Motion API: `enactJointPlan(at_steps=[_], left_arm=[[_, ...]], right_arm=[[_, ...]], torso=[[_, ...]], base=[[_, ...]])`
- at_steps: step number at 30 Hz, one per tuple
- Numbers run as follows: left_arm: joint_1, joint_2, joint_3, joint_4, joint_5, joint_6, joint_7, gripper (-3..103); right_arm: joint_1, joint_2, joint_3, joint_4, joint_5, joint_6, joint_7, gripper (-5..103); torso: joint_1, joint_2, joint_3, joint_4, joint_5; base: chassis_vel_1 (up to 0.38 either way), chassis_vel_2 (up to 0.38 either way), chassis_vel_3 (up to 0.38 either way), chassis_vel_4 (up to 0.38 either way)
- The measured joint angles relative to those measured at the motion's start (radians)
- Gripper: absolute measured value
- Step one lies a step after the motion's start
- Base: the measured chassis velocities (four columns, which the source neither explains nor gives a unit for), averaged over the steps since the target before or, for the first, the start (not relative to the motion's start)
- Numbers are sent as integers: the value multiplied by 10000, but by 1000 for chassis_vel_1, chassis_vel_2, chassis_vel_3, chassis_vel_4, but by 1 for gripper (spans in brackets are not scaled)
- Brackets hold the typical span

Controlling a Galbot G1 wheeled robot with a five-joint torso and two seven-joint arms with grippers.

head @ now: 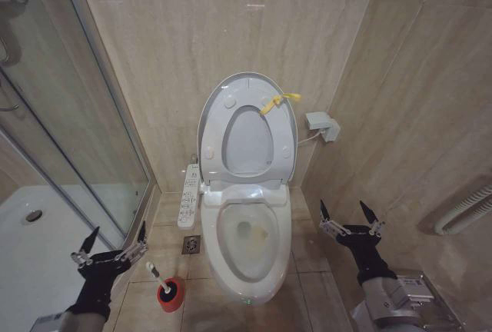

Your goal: Open the toilet lid, clean the toilet bowl with a toilet brush, close the toilet lid, and flush.

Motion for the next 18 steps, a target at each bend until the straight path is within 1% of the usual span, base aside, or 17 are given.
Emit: enactJointPlan(at_steps=[3, 4, 5, 6, 7, 8, 9, 10, 11, 13, 18], left_arm=[[347, -155, -134, 0, 438, -1171, 71, 100], [347, -155, -134, 0, 438, -1171, 71, 100], [477, -212, -187, 0, 582, -1604, 128, 100], [476, -160, -196, 0, 550, -1778, 419, 100], [396, 38, -197, 0, 475, -1882, 715, 100], [396, 38, -197, 0, 475, -1882, 715, 100], [319, 272, -204, 6, 347, -1940, 933, 100], [275, 410, -232, 33, 195, -1945, 1028, 100], [222, 546, -284, 61, 22, -1916, 1071, 100], [63, 820, -439, 129, -371, -1770, 1111, 100], [-31, 1044, -597, 198, -632, -1661, 1151, 100]], right_arm=[[0, 0, 0, 0, 0, 0, 0, 100], [0, 0, 0, 0, 0, 0, 0, 100], [0, 0, 0, 0, 0, 0, 0, 100], [0, 0, 0, 0, 0, 0, 0, 100], [1, -2, 0, 0, 0, 0, 0, 100], [1, -2, 0, 0, 0, 0, 0, 100], [0, 0, 0, 0, 0, 0, 0, 100], [0, 0, 1, 1, 0, 0, 0, 100], [0, 0, 1, 0, 0, 0, 0, 100], [0, 0, 1, 0, 0, 0, 0, 100], [0, 0, 1, 0, 0, 0, 0, 100]], torso=[[0, 0, 0, 0, 0], [0, 0, 0, 0, 0], [0, 0, 0, 0, 0], [0, 0, 0, 8, 1], [-1, 0, 0, 7, 0], [-1, 0, 0, 7, 0], [-2, 0, 0, -10, -2], [-3, 0, 0, -2, -3], [-2, 1, 0, -2, 1], [-2, 2, 0, 0, -3], [-2, 2, 0, -1, -3]], base=[[0, 0, 0, 0], [0, 0, 0, 0], [0, 0, 0, 0], [0, 0, 0, 0], [0, 0, 0, 0], [0, 0, 0, 0], [0, 0, 0, 0], [0, 0, 0, 0], [0, 0, 0, 0], [0, 0, 0, 0], [0, 0, 0, 0]])
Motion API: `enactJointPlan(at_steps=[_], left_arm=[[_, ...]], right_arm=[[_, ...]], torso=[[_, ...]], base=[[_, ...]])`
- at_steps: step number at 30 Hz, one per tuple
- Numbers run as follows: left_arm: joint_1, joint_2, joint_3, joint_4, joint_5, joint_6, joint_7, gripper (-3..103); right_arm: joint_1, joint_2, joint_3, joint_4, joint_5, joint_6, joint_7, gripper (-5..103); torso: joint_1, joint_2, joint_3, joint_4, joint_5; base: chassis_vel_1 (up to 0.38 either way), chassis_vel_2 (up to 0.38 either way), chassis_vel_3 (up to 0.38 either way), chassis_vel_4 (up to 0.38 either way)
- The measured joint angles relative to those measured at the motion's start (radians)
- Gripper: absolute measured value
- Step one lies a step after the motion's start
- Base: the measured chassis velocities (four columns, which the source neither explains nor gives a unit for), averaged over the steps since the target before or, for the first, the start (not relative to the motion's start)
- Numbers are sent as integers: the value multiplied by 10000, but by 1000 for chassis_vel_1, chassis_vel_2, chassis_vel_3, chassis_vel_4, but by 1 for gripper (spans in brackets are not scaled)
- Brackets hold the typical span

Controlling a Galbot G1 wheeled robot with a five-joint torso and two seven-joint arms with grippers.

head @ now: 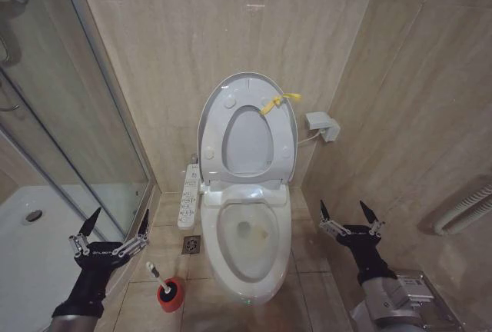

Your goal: Open the toilet lid, clean the toilet bowl with a toilet brush, close the toilet lid, and flush.

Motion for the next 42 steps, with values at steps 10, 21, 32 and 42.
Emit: enactJointPlan(at_steps=[10, 21, 32, 42], left_arm=[[-10, -98, 424, 2716, 787, -2027, 265, 100], [-265, -809, 1179, 6680, 1833, -4330, 97, 100], [-2148, -618, 940, 9194, 139, -4314, 182, 96], [-4106, -218, 1151, 11162, -513, -4532, 1228, 97]], right_arm=[[0, -1, -1, 0, 0, 0, -1, 100], [0, 0, 0, 0, 0, 0, 0, 100], [0, -1, 0, 0, 0, 0, 0, 100], [0, 0, 0, 0, 0, 0, 0, 100]], torso=[[1, -1, 0, 0, 0], [2, -3, 0, 1, 1], [2, -2, 0, 2, 1], [3, -3, 0, 0, 0]], base=[[0, 0, 0, 0], [0, 0, 0, 0], [0, 0, 0, 0], [0, 0, 0, 0]])
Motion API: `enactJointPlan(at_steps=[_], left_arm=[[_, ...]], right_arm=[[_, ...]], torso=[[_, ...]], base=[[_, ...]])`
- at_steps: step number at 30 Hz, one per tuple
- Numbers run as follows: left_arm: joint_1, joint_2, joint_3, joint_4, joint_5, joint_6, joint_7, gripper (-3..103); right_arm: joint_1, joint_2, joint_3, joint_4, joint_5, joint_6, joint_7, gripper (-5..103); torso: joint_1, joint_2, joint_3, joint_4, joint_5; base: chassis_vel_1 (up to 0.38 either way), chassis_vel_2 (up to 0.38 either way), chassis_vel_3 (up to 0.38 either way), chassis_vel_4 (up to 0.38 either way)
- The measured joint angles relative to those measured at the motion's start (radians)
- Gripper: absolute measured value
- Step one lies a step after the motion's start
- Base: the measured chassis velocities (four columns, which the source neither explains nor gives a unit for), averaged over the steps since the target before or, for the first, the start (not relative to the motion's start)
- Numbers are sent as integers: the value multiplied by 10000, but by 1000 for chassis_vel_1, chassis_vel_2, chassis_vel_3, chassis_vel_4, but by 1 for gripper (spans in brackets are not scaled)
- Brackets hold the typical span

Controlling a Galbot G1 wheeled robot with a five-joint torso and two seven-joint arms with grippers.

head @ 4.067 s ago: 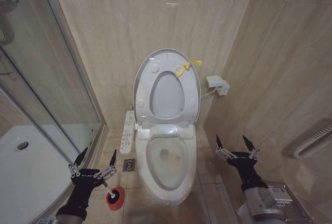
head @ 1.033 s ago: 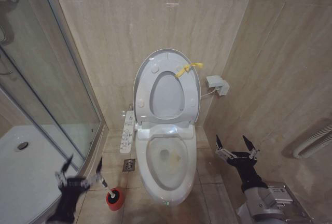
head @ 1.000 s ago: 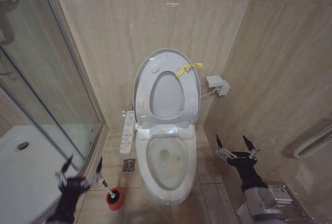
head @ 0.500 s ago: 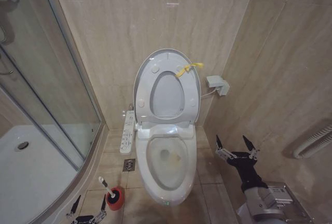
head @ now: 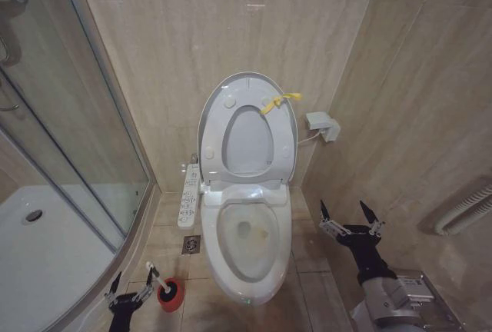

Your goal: Open the toilet lid, clean the toilet bowl with a toilet brush, close the toilet lid, and flush.

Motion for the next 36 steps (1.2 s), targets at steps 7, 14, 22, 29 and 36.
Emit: enactJointPlan(at_steps=[7, 14, 22, 29, 36], left_arm=[[-886, 100, 208, 1379, -26, -118, 372, 97], [-1324, 154, 253, 2293, -15, -267, 438, 96], [-1586, 333, 444, 2455, -56, -251, 587, 97], [-1803, 273, 590, 2783, 113, -378, 724, 89], [-1734, 258, 427, 2851, 661, -751, 1069, 62]], right_arm=[[0, 0, 0, 0, 0, 0, 0, 100], [0, 0, 0, 0, 0, 0, 0, 100], [0, 0, 0, 0, 0, 0, 0, 100], [0, 0, 0, 0, 0, 0, 0, 100], [0, 0, 0, 0, 0, 0, 0, 100]], torso=[[0, 0, 0, 0, 1], [0, 0, 0, 2, 0], [0, 0, 0, 1, 2], [0, 0, 0, 0, 1], [-1, 0, 0, 1, 1]], base=[[0, 0, 0, 0], [0, 0, 0, 0], [0, 0, 0, 0], [0, 0, 0, 0], [0, 0, 0, 0]])
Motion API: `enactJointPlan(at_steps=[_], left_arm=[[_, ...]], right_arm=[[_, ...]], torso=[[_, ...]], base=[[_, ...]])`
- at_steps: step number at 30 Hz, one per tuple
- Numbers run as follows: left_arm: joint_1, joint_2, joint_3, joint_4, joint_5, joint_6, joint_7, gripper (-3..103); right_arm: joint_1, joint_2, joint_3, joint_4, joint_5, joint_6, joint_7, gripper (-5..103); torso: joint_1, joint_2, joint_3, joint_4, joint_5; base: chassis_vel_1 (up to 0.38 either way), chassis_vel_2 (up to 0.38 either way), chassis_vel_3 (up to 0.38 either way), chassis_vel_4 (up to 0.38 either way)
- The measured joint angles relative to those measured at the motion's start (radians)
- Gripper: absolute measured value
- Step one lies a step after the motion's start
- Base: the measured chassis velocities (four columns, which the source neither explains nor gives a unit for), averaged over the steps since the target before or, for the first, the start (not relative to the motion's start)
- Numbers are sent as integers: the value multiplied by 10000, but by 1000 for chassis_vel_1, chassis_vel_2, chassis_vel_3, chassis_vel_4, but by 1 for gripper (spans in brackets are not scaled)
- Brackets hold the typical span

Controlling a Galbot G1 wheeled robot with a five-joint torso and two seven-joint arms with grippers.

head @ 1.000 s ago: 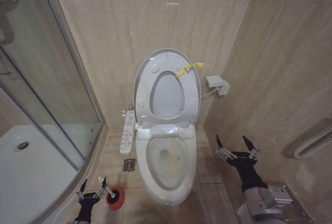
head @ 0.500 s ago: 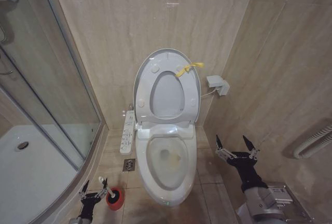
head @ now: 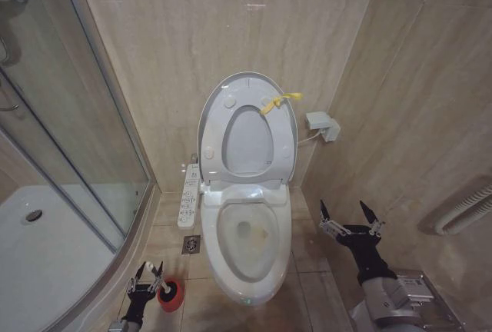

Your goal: Open the toilet lid, clean the toilet bowl with a toilet brush, close the toilet lid, and flush.

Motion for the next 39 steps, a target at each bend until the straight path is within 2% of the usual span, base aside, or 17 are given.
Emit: enactJointPlan(at_steps=[6, 7, 13, 14, 26, 34, 39], left_arm=[[46, 20, -115, -8, 135, -143, 122, 62], [49, 25, -127, -9, 134, -153, 133, 35], [72, 30, -153, 22, 122, -218, 273, 35], [74, 24, -156, 41, 119, -237, 294, 22], [314, -33, -239, -140, -64, -398, 468, 22], [880, -80, -362, -1348, -217, -316, 448, 22], [1609, -179, -488, -2691, -667, -144, 465, 22]], right_arm=[[0, 0, 0, 0, 0, 0, 0, 100], [0, 0, 0, 0, 0, 0, 0, 100], [0, 0, 0, 0, 0, 0, 0, 100], [0, 0, 0, 0, 1, 0, 0, 100], [0, 0, 0, 0, 0, 0, 0, 100], [0, 0, 0, 0, 0, 0, 0, 100], [0, 0, 0, 0, 0, 0, 0, 100]], torso=[[0, 0, 0, 0, 0], [0, 0, 0, 0, 0], [0, 0, 0, -1, 1], [0, 0, 0, -1, 1], [0, 0, 0, 0, -1], [0, 0, 0, -1, 0], [0, 1, -1, -2, 0]], base=[[0, 0, 0, 0], [0, 0, 0, 0], [0, 0, 0, 0], [0, 0, 0, 0], [0, 0, 0, 0], [0, 0, 0, 0], [0, 0, 0, 0]])
